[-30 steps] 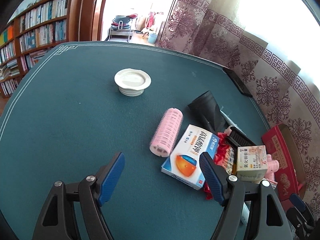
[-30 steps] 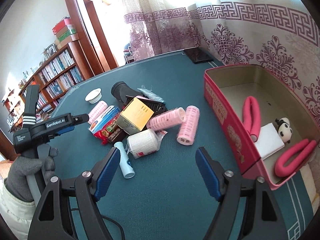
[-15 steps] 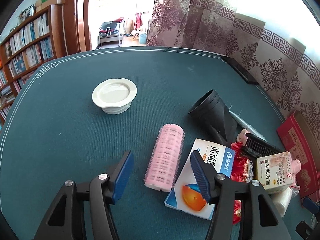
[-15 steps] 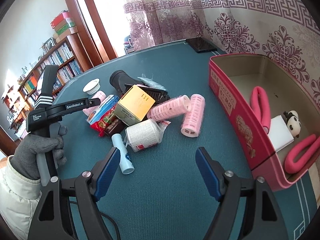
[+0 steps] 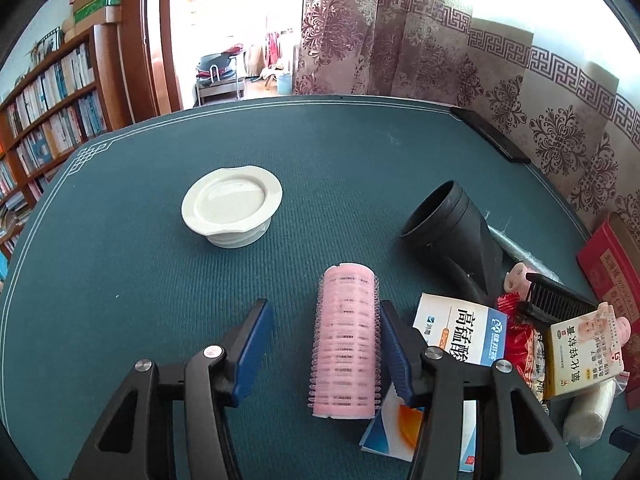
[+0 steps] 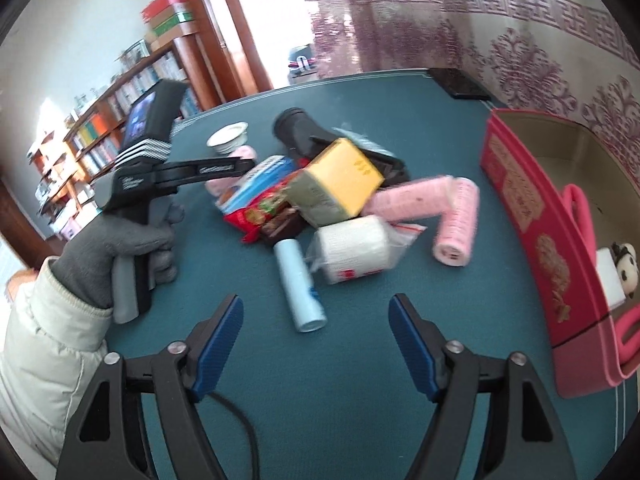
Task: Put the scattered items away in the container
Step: 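Move the left gripper to the pink mesh roller while the right gripper approaches the blue tube, then grasp the pink mesh roller with the left gripper while the right gripper grasps the light-blue tube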
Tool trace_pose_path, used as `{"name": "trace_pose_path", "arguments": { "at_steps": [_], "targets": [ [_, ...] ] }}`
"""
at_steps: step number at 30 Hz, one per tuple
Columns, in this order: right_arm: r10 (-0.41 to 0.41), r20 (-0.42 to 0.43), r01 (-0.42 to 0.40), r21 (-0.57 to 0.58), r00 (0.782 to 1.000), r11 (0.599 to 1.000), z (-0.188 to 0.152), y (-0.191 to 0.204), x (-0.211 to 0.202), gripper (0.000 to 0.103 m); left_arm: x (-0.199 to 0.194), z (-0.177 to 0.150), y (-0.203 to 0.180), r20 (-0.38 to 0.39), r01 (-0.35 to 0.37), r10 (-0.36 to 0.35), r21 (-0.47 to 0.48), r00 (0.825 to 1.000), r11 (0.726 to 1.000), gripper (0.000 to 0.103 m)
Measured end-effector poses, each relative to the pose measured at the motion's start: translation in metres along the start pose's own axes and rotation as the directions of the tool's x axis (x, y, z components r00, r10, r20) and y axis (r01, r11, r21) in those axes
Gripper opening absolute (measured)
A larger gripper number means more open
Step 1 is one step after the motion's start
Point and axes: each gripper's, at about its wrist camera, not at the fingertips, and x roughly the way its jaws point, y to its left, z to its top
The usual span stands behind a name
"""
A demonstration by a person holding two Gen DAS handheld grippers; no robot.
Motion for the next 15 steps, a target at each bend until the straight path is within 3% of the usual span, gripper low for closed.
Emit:
{"name": "trace_pose_path", "arguments": {
  "at_steps": [10, 15],
  "targets": [
    [0.002, -0.073, -0.004, -0.032, 0.997, 0.999, 0.005, 0.006, 0.027, 0.060, 0.002, 0.000, -0.004, -0.002, -0.015, 0.016, 0.016, 1.000, 1.000, 0.056],
    [-0.024, -0.108, 0.016, -0.072, 0.994, 0.997, 0.011, 0.009, 0.047, 0.049, 0.002, -0.001, -0.006, -0.008, -0.010, 0.011, 0.033, 1.000, 0.999, 0.063]
  ]
}}
